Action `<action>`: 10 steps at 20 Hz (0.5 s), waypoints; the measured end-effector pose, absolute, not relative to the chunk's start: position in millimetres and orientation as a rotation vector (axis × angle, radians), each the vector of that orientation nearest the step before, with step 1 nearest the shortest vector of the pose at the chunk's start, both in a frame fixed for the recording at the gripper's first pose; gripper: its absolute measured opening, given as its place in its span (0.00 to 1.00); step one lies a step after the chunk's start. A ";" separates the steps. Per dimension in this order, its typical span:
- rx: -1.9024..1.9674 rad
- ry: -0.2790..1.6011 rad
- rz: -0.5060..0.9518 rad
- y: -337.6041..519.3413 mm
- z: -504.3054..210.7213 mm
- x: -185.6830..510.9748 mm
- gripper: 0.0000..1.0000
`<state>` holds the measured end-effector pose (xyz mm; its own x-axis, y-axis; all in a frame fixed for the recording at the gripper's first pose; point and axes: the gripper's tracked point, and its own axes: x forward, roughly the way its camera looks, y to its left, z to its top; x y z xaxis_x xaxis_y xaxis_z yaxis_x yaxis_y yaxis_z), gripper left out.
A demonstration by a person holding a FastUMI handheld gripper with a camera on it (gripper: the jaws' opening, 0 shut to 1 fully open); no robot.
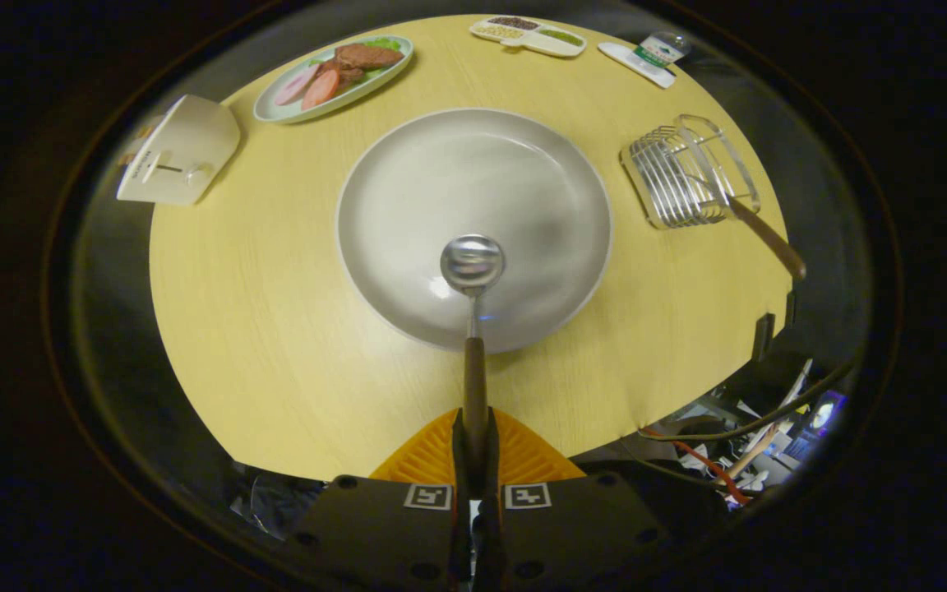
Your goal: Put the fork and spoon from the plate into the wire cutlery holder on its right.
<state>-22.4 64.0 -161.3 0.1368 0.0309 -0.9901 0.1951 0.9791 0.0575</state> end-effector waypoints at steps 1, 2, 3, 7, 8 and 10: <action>0.199 1.427 -0.117 62.5 -155.7 -21.7 0.09; 0.208 1.423 -0.116 60.8 -148.8 -21.6 0.09; 0.213 1.421 -0.116 57.7 -141.2 -21.0 0.09; 0.223 1.403 -0.145 36.7 -111.6 -21.3 0.09; 0.229 1.399 -0.161 29.2 -103.4 -21.9 0.09; 0.242 1.396 -0.193 10.4 -87.6 -23.4 0.09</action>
<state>-23.4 10.4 -87.6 0.1654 0.0082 -0.9862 0.2758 0.9597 0.0542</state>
